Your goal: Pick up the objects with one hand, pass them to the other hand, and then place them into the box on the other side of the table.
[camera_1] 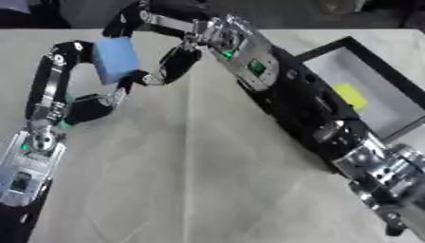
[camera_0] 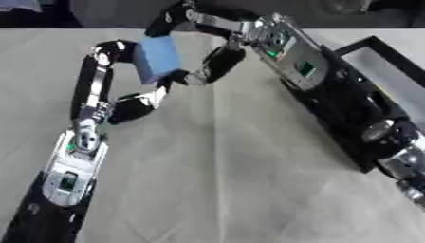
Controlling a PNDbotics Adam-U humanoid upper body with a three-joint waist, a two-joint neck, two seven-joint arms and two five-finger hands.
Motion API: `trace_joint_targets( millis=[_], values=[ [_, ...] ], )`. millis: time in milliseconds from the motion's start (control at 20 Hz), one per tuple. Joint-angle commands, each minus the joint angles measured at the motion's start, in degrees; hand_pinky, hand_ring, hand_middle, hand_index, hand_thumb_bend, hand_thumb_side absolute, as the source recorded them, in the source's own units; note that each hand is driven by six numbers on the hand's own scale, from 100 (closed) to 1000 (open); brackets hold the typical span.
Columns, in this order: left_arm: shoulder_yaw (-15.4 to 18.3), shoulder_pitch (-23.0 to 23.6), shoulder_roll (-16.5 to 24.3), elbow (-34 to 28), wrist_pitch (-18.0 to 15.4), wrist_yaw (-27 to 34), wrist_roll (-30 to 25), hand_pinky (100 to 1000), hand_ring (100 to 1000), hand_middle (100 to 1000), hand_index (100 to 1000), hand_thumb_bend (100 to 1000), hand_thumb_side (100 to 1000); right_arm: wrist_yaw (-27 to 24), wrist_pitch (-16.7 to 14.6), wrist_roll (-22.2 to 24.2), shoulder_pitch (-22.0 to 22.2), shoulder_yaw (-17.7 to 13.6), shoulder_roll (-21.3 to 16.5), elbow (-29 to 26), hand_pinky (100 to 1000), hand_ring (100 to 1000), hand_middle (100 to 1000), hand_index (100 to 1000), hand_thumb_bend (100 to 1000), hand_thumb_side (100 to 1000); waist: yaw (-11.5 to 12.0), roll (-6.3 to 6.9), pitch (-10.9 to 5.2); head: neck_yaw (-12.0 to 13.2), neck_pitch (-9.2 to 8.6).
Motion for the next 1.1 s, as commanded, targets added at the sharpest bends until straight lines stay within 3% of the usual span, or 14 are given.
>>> trace_joint_targets(
  millis=[50, 250, 350, 400, 850, 950, 1100],
  values=[
    [-0.4, -1.2, -0.7, -0.7, -0.4, 0.4, 0.3, 709, 556, 434, 460, 100, 100, -0.2, 0.2, -0.1, -1.1, -0.4, -0.1, -0.4, 880, 763, 698, 813, 312, 100, 0.1, 0.11, 0.05, -0.3, -0.1],
    [-0.6, -1.2, -0.7, -0.8, -2.0, 0.8, 0.7, 710, 557, 435, 461, 100, 100, -0.1, 0.2, -0.2, -0.8, -0.5, 0.0, 0.3, 864, 723, 616, 754, 259, 100, 0.2, 0.07, 0.11, -0.4, -0.1],
    [-0.7, -1.2, -0.8, -0.7, -2.5, 1.0, 0.6, 710, 557, 436, 462, 100, 100, -1.0, 0.4, -0.6, -0.8, -0.5, 0.1, 0.4, 860, 702, 571, 718, 193, 100, 0.2, 0.05, 0.11, -0.4, -0.1],
    [-0.7, -1.2, -0.8, -0.6, -2.6, 1.1, 0.5, 710, 558, 438, 463, 100, 100, -1.7, 0.5, -0.7, -0.7, -0.5, 0.1, 0.5, 855, 684, 534, 690, 101, 100, 0.3, 0.05, 0.12, -0.4, -0.1],
    [-0.8, -1.1, -0.9, 0.0, -2.5, 1.3, -0.5, 728, 576, 472, 499, 100, 100, -8.4, 2.4, 0.0, -0.5, -0.3, -0.2, -0.5, 846, 632, 443, 604, 100, 100, 0.2, 0.09, 0.12, -0.4, -0.1],
    [-0.8, -1.1, -0.9, 0.3, -1.9, 1.3, -0.6, 743, 596, 513, 546, 216, 100, -9.0, 2.5, 0.6, -0.5, -0.3, -0.4, -0.9, 846, 632, 438, 598, 100, 100, 0.2, 0.13, 0.11, -0.5, -0.1],
    [-0.8, -1.0, -0.8, 0.8, -0.9, 0.6, -1.3, 807, 704, 661, 701, 491, 102, -9.4, 2.5, 1.4, -0.5, -0.3, -0.8, -1.5, 844, 629, 432, 591, 100, 100, 0.1, 0.19, 0.07, -0.6, -0.1]
  ],
)
